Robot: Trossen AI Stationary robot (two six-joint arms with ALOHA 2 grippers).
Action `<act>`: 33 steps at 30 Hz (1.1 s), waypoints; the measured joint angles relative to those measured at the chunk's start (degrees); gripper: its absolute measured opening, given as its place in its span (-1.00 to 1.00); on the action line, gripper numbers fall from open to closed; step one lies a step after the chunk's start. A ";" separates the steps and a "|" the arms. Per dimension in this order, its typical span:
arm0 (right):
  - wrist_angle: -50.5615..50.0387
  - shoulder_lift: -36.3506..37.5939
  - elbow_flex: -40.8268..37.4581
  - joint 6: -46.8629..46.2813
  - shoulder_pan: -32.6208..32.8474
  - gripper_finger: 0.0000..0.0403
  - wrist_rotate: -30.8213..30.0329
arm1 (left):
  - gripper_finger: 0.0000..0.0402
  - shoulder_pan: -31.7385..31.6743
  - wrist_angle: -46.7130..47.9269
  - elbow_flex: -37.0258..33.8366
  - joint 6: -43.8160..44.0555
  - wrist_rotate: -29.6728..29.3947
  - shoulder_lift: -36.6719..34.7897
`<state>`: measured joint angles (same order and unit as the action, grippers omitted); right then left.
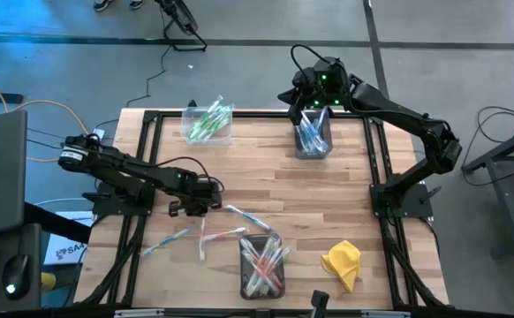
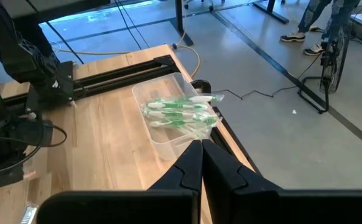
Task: Pick & Place Toothbrushes
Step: Put the orange toothbrush into the bottom black bin
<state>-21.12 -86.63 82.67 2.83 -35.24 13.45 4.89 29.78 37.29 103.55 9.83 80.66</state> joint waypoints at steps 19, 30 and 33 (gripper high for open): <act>-0.04 0.00 0.02 -0.06 0.00 -0.99 0.11 | -1.00 -0.02 -2.84 -0.19 -15.11 -16.93 -18.80; 0.03 0.00 0.04 -0.24 0.00 -0.99 0.17 | -1.00 -0.02 -5.33 -0.14 -32.77 -28.28 -33.40; 0.73 0.00 0.04 -0.27 0.03 -0.99 0.19 | -1.00 -0.04 -10.60 -0.14 -41.85 -31.01 -35.16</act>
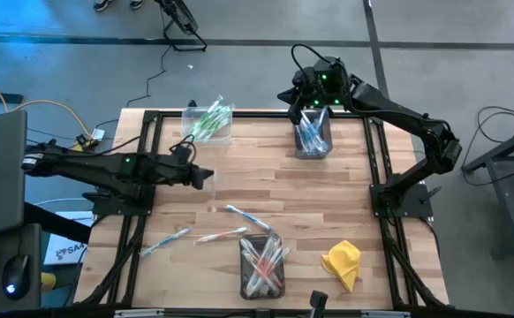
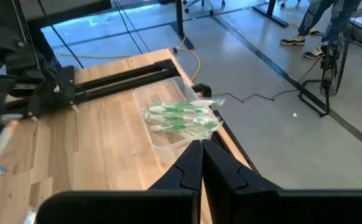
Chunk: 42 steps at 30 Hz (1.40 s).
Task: Pick & Place Toothbrushes
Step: Put the orange toothbrush into the bottom black bin
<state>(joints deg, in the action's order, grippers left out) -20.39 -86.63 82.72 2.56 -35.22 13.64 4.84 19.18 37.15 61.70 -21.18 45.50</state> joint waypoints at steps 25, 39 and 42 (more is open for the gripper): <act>2.22 0.02 0.02 -11.38 9.29 -0.99 -0.06 | -1.00 -16.69 -31.83 4.58 -31.96 11.85 9.34; 2.72 0.04 0.02 -9.69 9.61 -0.99 -0.25 | -1.00 -25.46 -22.55 18.40 -44.65 21.65 16.60; 2.72 0.04 0.02 -7.69 9.55 -0.99 -0.27 | -1.00 -26.44 -20.00 20.55 -46.34 21.86 16.61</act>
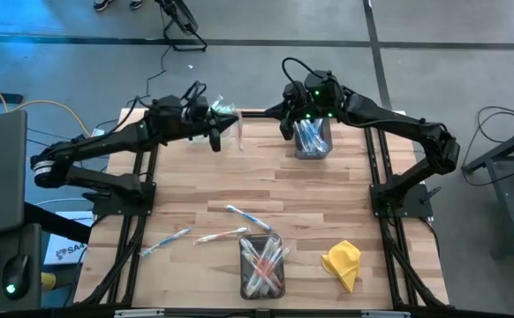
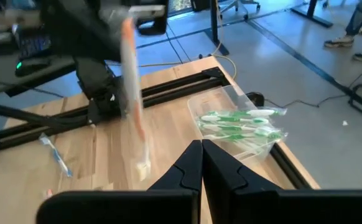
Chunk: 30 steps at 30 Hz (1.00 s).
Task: Pick & Place Toothbrushes
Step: Put the orange toothbrush into the bottom black bin
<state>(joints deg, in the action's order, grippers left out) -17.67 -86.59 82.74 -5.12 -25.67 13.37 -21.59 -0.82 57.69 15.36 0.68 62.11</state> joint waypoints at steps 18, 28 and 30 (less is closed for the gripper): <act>3.93 -2.23 0.00 13.58 1.67 -0.99 12.95 | -1.00 -0.16 0.33 1.33 -0.02 -0.16 0.00; 7.67 -6.65 0.00 10.87 3.87 -0.95 4.73 | -1.00 -0.14 0.13 1.33 0.12 -0.16 0.00; 7.52 -7.40 0.00 10.07 4.24 -0.86 4.98 | -1.00 -0.14 0.13 1.33 0.12 -0.06 0.00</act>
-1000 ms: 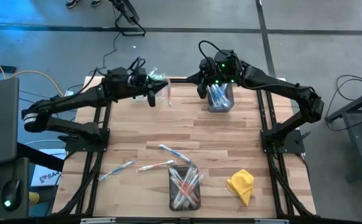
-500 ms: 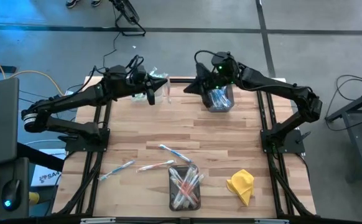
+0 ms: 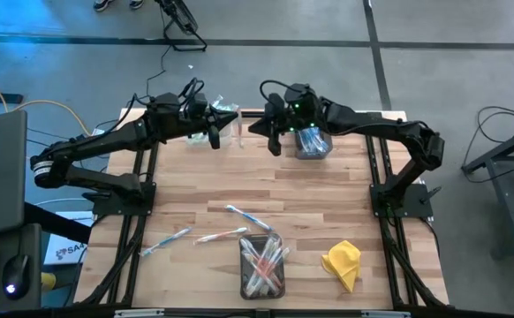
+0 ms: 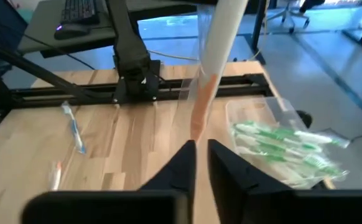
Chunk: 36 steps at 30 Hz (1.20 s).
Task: Pick & Place Toothbrushes
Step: Put the orange toothbrush into the bottom black bin
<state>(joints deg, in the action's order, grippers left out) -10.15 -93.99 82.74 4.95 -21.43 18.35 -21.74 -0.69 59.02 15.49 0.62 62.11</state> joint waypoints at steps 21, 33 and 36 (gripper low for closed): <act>1.96 -0.25 0.00 -1.73 0.86 0.06 5.81 | -1.00 0.00 0.13 0.00 0.04 2.16 0.00; 1.86 -0.25 0.00 -1.73 1.11 0.06 5.63 | -1.00 0.00 0.30 0.00 1.35 3.11 0.00; 1.84 -0.25 0.00 -1.73 1.18 0.06 5.61 | -1.00 0.00 0.50 0.00 1.34 3.10 0.00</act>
<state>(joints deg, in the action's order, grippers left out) -8.31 -94.24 82.74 3.22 -20.25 23.97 -21.74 -0.19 59.02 16.83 3.73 62.11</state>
